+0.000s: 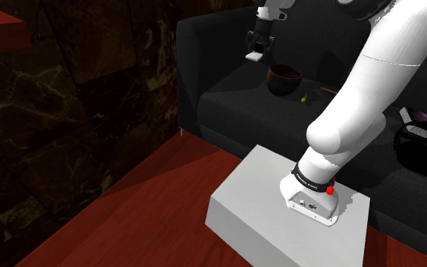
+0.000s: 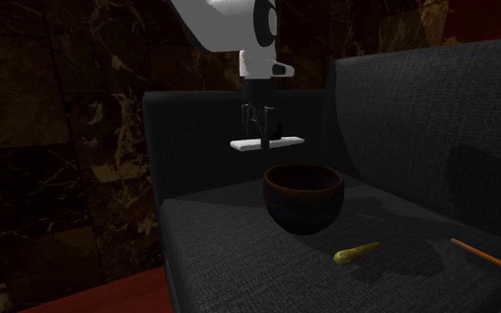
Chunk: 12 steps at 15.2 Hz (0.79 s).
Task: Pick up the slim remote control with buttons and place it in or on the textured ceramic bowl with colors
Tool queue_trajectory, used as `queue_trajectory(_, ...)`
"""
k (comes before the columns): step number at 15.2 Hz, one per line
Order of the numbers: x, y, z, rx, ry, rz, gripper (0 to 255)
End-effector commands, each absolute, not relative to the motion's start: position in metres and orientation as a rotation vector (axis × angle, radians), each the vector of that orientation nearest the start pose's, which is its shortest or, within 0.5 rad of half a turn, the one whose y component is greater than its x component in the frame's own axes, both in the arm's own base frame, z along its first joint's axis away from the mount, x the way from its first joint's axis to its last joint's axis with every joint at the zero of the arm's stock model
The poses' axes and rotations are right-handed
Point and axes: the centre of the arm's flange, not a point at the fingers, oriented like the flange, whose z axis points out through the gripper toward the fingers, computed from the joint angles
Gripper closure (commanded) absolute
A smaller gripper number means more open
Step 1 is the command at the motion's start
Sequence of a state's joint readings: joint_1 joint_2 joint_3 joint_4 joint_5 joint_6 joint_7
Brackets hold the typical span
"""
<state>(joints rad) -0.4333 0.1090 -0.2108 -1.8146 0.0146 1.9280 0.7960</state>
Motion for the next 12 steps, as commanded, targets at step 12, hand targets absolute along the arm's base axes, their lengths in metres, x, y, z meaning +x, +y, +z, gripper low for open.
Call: queue_trajectory(12,0.451,-0.353,0.531,-2.364,2.082,-0.012,255)
